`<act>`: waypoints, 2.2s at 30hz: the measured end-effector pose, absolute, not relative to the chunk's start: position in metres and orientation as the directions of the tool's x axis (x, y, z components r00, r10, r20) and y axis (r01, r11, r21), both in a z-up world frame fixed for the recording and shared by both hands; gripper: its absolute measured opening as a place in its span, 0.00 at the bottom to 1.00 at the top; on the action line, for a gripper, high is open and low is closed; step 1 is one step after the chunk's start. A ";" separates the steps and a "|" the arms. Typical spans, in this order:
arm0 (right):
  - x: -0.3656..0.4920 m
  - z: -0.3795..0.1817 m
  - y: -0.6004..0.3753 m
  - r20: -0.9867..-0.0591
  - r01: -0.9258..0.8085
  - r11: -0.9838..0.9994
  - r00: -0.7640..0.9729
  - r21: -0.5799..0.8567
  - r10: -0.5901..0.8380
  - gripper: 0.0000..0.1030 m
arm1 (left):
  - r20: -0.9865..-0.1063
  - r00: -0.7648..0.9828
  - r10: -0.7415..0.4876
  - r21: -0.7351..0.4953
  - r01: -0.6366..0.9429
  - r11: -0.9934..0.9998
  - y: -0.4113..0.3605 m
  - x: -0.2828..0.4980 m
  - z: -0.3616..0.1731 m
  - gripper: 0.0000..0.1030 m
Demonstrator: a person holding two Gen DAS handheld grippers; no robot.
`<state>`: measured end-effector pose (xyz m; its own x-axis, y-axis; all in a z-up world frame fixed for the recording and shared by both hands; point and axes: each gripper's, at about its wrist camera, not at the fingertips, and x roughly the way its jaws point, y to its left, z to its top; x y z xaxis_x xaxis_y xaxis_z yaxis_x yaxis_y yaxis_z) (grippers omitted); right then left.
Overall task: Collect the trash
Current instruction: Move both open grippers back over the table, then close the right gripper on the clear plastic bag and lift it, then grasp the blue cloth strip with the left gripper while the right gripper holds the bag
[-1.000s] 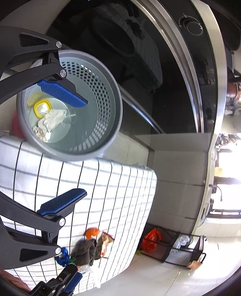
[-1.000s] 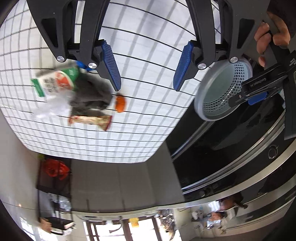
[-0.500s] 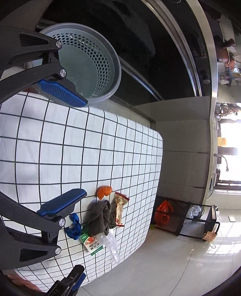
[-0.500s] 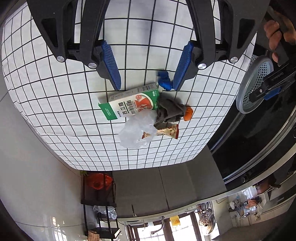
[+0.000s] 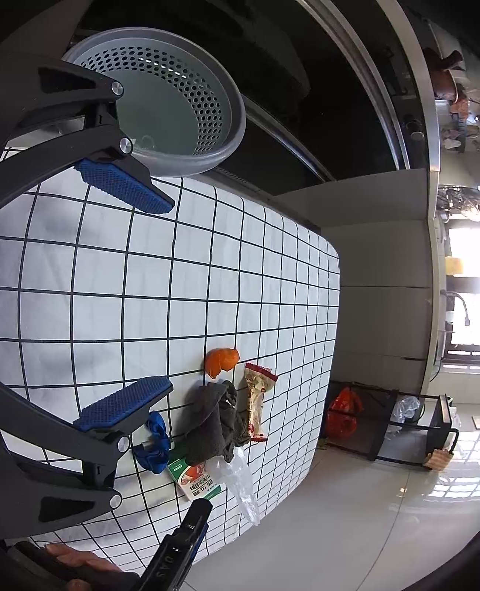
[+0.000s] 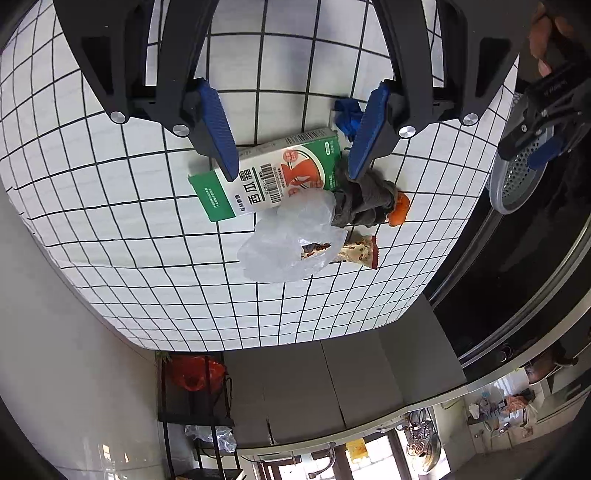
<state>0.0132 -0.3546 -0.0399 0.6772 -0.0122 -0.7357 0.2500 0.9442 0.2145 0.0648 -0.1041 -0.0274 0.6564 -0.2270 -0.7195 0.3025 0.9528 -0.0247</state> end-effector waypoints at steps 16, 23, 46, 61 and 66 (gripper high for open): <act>0.073 -0.064 -0.357 -0.767 0.288 0.923 0.641 0.256 0.013 0.59 | -0.751 0.623 -0.220 -0.028 0.302 0.953 -0.107 0.079 -0.041 0.85; 0.075 -0.062 -0.353 -0.766 0.257 0.928 0.642 0.270 0.045 0.26 | -0.746 0.630 -0.216 -0.012 0.312 0.950 -0.113 0.075 -0.042 0.85; 0.005 0.000 -0.379 -0.626 0.239 0.915 0.779 0.326 0.019 0.10 | -0.725 0.619 -0.300 -0.047 0.391 0.919 -0.149 0.044 -0.038 0.85; -0.007 0.009 -0.404 -0.592 0.247 0.871 0.804 0.424 0.060 0.10 | -0.783 0.532 -0.322 -0.049 0.463 0.885 -0.225 0.033 -0.082 0.85; -0.005 0.013 -0.401 -0.578 0.224 0.871 0.812 0.437 0.082 0.10 | -0.797 0.528 -0.291 -0.035 0.442 0.896 -0.237 0.043 -0.088 0.82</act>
<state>-0.0048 -0.4013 0.0126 0.8118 0.0816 -0.5782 0.2240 0.8709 0.4374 0.0430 -0.2371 -0.0883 0.5283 -0.2915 -0.7974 0.4420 0.8963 -0.0348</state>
